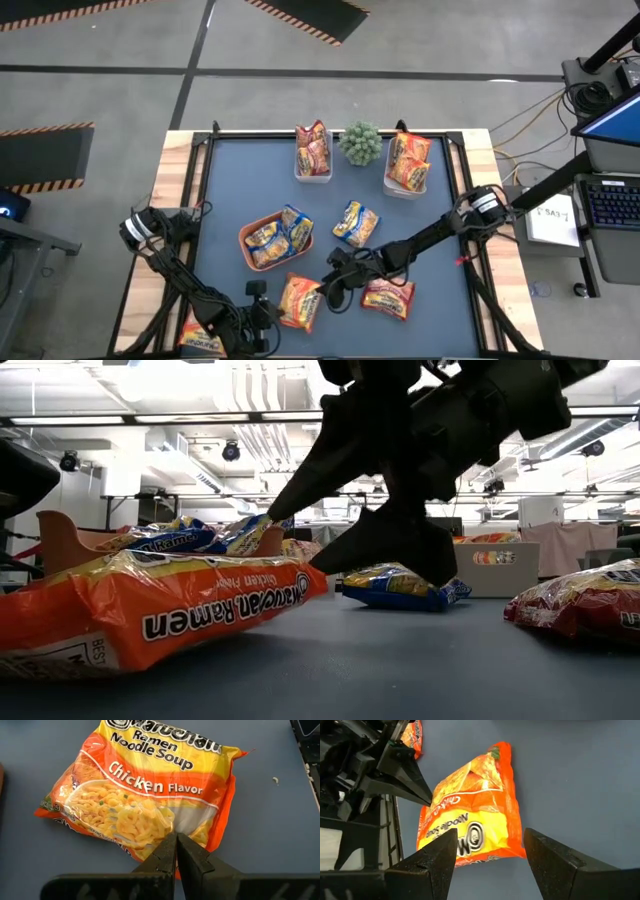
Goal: Sort Maruchan noodles
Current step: Put the orange noodle pack into the gray bin
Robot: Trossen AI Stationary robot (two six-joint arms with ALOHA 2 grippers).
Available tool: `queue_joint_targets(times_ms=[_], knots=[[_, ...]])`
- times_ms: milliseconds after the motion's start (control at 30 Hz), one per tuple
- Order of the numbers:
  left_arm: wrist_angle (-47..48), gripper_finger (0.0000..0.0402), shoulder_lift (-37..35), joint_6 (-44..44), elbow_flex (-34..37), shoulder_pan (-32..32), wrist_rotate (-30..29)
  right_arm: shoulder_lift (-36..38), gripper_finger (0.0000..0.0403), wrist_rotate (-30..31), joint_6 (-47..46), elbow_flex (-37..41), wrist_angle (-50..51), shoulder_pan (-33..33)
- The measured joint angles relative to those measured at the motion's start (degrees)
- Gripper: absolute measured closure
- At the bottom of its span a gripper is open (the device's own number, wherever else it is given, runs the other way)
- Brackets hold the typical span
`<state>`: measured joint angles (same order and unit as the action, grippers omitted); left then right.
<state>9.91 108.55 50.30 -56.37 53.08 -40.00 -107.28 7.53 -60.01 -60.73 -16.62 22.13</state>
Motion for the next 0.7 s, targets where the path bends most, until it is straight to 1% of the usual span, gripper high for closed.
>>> queue_joint_targets(times_ms=[100,233,333,433,600,700], knots=[[-1.55,0.0402,0.0,0.0,0.72,0.0,-0.18,-2.54,0.0186,-0.28,-0.65,0.04,-1.82,0.0],[-4.6,0.0402,0.0,0.09,2.13,0.02,-0.14,-7.44,0.0186,-3.74,0.38,-0.26,-12.5,-0.01],[-7.47,0.0402,0.02,0.22,3.52,0.0,0.2,-9.65,0.0186,-5.76,0.73,-0.86,-17.23,-0.27],[-8.96,0.0402,0.02,0.24,4.24,-0.01,0.43,-9.93,0.0186,-6.93,1.84,-1.33,-17.79,-0.5],[-8.92,0.0401,0.02,-0.16,4.29,-0.02,0.43,-9.36,0.0187,-7.62,4.11,-1.75,-17.6,-0.64],[-8.94,0.0402,0.02,-0.22,4.31,-0.02,0.43,-9.32,0.02,-7.85,4.11,-1.97,-17.58,-0.79]])
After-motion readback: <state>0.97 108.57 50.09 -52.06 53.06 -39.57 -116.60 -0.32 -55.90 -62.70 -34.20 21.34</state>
